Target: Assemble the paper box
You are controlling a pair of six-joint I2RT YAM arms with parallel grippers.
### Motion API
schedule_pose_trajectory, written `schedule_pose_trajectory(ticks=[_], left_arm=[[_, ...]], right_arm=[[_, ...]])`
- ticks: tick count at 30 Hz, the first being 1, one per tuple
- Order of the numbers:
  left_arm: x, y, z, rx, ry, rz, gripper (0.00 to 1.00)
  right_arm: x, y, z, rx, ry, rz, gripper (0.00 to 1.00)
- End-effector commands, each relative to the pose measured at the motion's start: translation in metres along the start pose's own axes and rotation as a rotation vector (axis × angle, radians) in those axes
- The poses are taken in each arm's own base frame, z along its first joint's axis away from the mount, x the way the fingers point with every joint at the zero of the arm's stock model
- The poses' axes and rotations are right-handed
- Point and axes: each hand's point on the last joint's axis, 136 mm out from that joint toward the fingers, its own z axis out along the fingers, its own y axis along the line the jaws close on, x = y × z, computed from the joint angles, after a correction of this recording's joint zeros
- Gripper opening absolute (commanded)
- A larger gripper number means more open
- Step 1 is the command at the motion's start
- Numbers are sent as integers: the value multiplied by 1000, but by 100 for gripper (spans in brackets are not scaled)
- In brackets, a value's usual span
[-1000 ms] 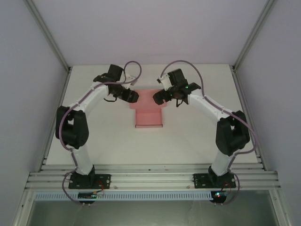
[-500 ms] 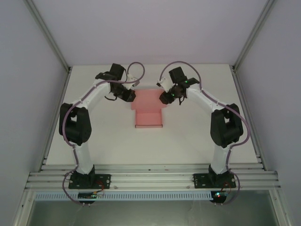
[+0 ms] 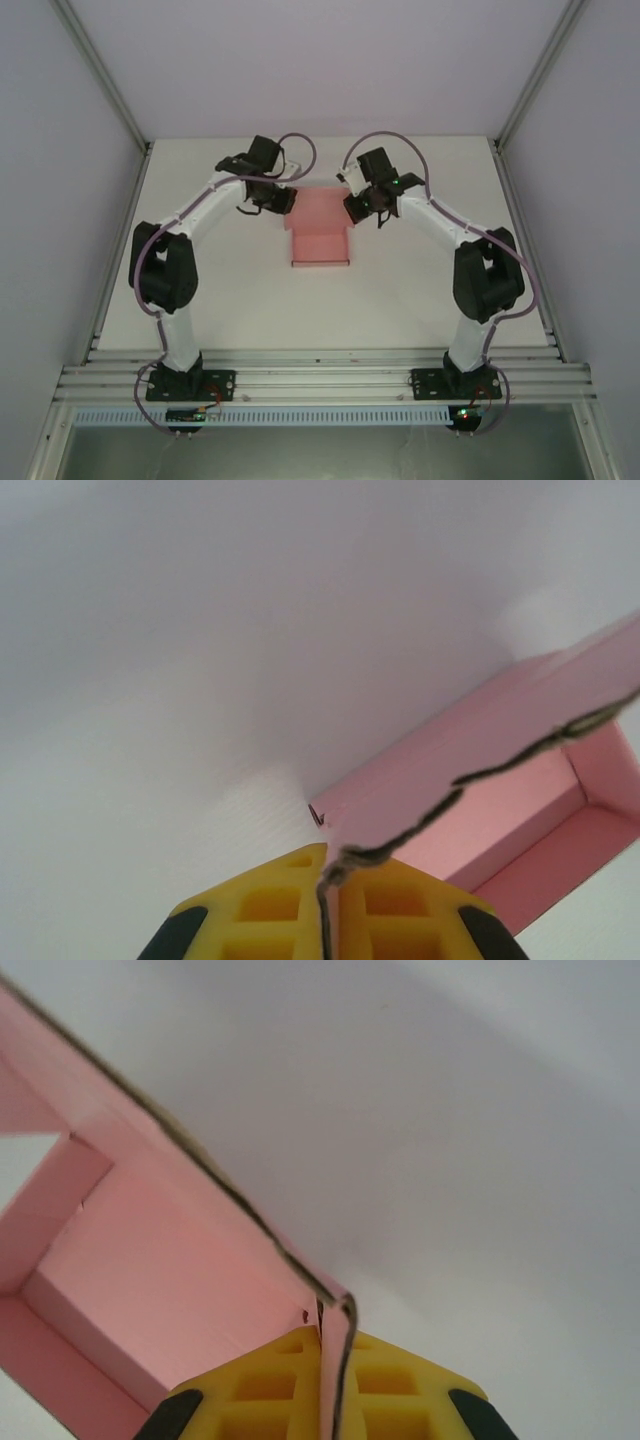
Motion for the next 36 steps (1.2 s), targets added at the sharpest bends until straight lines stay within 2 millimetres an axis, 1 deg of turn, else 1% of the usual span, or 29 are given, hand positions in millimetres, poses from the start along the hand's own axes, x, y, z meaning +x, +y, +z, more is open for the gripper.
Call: schedule_pose_trajectory(ticks=[1,5,6,7,8,9,10,12,15,18,20,22,24,27,29,31,34,36], left_arm=[[-4,18,-12,-131,-78,-214,0],[-6,15,-5,-125,-133,-384,0],[-4,13,-3,-116,-138,-424,0],[-10,11,-2,-97,-174,-453,0],[-11,10,-2,-95,-202,-505,0],[-15,7,-3,-79,-229,-517,0],[-18,8,-4,-84,-255,-533,0],[-21,12,-7,-101,-290,-585,0],[-26,9,-10,-82,-334,-607,0],[-27,1,-11,-33,-369,-569,0],[-24,-3,-13,-11,-391,-531,0],[-22,-9,-14,25,-426,-481,0],[-20,-13,-15,53,-469,-443,0],[-10,-19,-9,79,-488,-389,0],[2,-21,-2,78,-474,-376,0],[14,-28,6,97,-461,-355,0],[32,-36,15,84,-460,-335,0],[41,-41,17,91,-467,-319,0]], right_arm=[[-22,-23,-16,162,-143,249,0],[-19,-28,-15,231,-215,483,0],[-18,-29,-16,251,-232,541,0],[-18,-26,-16,233,-243,589,0],[-18,-23,-15,209,-262,656,0],[-20,-19,-14,175,-280,688,0],[-24,-15,-13,140,-298,690,0],[-29,-16,-16,143,-334,691,0],[-29,-13,-15,144,-328,686,0],[-26,-9,-13,120,-341,678,0],[-18,-5,-10,110,-354,637,0],[-14,2,-9,84,-387,578,0],[-6,6,-7,71,-405,559,0],[12,7,-5,82,-388,555,0],[24,3,-3,122,-386,555,0],[34,3,-2,159,-386,548,0],[44,10,-3,203,-391,519,1],[51,16,-3,207,-383,508,1]])
